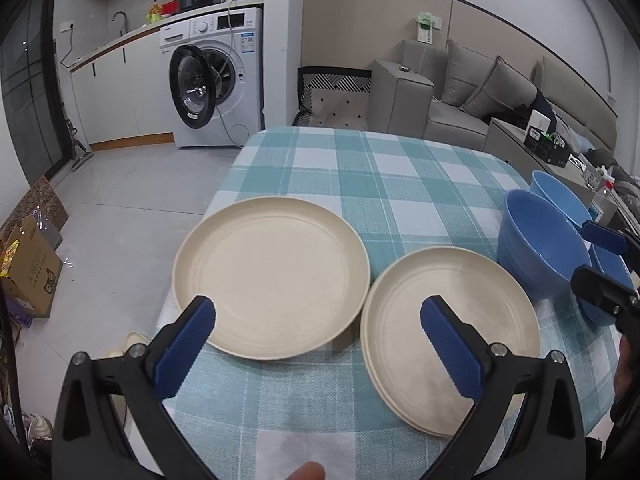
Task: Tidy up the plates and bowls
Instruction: 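Withdraw both tools and move them toward another cream plate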
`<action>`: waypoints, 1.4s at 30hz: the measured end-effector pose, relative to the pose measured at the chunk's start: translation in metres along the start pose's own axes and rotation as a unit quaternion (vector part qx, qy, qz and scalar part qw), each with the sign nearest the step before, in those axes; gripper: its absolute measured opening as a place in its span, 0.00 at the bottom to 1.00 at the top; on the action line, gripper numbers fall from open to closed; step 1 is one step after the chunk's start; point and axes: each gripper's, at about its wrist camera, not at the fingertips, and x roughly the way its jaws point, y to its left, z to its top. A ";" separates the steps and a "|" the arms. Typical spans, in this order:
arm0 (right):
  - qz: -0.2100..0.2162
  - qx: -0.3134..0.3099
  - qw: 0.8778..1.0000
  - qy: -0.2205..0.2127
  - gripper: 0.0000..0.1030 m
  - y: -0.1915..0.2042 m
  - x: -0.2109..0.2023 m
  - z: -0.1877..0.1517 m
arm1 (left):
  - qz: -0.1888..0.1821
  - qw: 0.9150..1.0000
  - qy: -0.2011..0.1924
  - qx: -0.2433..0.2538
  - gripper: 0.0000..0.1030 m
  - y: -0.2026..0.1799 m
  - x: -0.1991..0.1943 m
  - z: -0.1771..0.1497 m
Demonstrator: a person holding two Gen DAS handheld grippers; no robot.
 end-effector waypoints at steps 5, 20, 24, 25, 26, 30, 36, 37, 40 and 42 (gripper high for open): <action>0.012 0.003 1.000 -0.009 0.99 0.005 0.000 0.022 | 0.015 0.999 -0.015 -0.027 1.00 0.021 -0.003 0.008; 0.028 -0.005 1.000 -0.009 0.99 0.030 0.025 0.068 | 0.051 0.994 -0.023 -0.097 1.00 0.078 0.013 0.012; 0.031 -0.004 0.999 -0.004 0.99 0.036 0.040 0.075 | 0.047 0.993 -0.021 -0.109 1.00 0.088 0.018 0.011; 0.030 -0.003 1.000 -0.002 0.99 0.037 0.045 0.076 | 0.049 0.992 -0.020 -0.113 1.00 0.091 0.019 0.010; 0.028 -0.004 1.000 0.003 0.99 0.038 0.050 0.077 | 0.050 0.991 -0.020 -0.119 1.00 0.094 0.020 0.010; 0.025 -0.006 0.999 0.019 0.99 0.043 0.071 0.079 | 0.051 0.989 -0.013 -0.139 1.00 0.106 0.027 0.006; 0.026 -0.002 0.998 0.052 0.99 0.047 0.105 0.074 | 0.059 0.985 -0.002 -0.165 1.00 0.118 0.039 0.000; 0.025 -0.001 0.998 0.058 0.99 0.048 0.112 0.072 | 0.063 0.984 -0.001 -0.166 1.00 0.119 0.040 -0.001; 0.027 0.006 0.997 0.078 0.99 0.048 0.131 0.067 | 0.075 0.984 0.005 -0.164 1.00 0.121 0.047 -0.004; 0.025 0.007 0.996 0.089 0.99 0.048 0.142 0.064 | 0.073 0.983 0.013 -0.168 1.00 0.123 0.053 -0.007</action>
